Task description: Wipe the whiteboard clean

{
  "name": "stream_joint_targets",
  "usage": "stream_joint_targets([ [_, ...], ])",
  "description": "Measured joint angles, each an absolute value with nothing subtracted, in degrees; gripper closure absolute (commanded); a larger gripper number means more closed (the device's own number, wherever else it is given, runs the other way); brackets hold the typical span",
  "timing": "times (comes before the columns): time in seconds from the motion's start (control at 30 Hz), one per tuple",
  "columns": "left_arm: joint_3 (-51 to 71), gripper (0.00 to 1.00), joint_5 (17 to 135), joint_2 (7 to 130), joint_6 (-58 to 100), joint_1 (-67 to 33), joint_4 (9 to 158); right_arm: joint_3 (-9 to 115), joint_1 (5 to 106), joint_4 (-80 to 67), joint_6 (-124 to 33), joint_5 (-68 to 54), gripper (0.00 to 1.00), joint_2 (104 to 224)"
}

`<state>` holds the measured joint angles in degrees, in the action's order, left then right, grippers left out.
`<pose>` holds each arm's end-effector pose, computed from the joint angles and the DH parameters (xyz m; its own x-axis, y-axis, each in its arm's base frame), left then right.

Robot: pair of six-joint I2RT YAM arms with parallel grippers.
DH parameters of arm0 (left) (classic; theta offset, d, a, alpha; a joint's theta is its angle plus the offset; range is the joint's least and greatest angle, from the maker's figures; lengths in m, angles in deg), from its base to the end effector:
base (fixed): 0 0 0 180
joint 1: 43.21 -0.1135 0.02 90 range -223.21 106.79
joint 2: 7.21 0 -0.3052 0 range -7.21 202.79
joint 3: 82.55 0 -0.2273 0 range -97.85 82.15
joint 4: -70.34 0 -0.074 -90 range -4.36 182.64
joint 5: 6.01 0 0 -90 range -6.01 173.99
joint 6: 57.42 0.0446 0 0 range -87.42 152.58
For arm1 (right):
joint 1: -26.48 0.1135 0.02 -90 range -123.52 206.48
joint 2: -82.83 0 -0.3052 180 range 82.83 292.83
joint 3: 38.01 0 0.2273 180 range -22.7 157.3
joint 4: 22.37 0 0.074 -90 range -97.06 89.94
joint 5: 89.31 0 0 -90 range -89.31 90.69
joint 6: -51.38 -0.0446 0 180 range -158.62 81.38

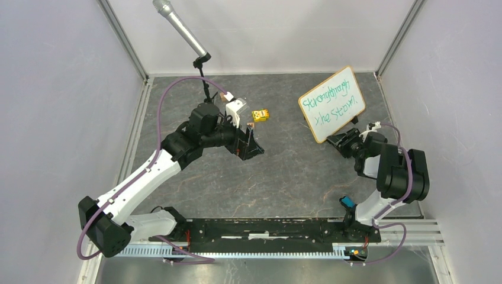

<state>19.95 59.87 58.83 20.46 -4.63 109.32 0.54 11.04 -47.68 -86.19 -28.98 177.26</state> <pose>0.1610 -0.1518 0.3846 -0.5321 0.1794 -0.8274 0.7576 0.5371 -0.3708 0.2644 -0.0501 0.1723 -0.4632 0.7933 -0.3951 0.2407 0.5417 0.8054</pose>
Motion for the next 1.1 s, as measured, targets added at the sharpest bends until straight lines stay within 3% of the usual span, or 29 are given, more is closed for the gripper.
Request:
stream_joint_targets([
  [0.17, 19.95, 0.0, 59.87, 58.83, 20.46, -4.63, 109.35, 1.63, 10.42, -49.28, -86.85, -29.35, 0.44, 179.07],
  [0.4, 19.95, 0.0, 59.87, 58.85, 20.46, -4.63, 109.35, 4.21, 10.29, -47.18, -85.56, -28.98, 0.51, 180.14],
  [0.67, 19.95, 0.0, 59.87, 58.85, 20.46, -4.63, 109.35, 5.5, 10.58, -44.43, -83.53, -28.98, 0.52, 180.28],
  [0.87, 19.95, 0.0, 59.87, 58.85, 20.46, -4.63, 109.35, 6.4, 11.25, -43.09, -82.08, -28.8, 0.71, 180.28],
  [1.1, 19.95, 0.0, 59.87, 58.85, 20.46, -4.63, 109.35, 6.73, 12.02, -43.2, -81.03, -28.98, 0.84, 179.75],
])
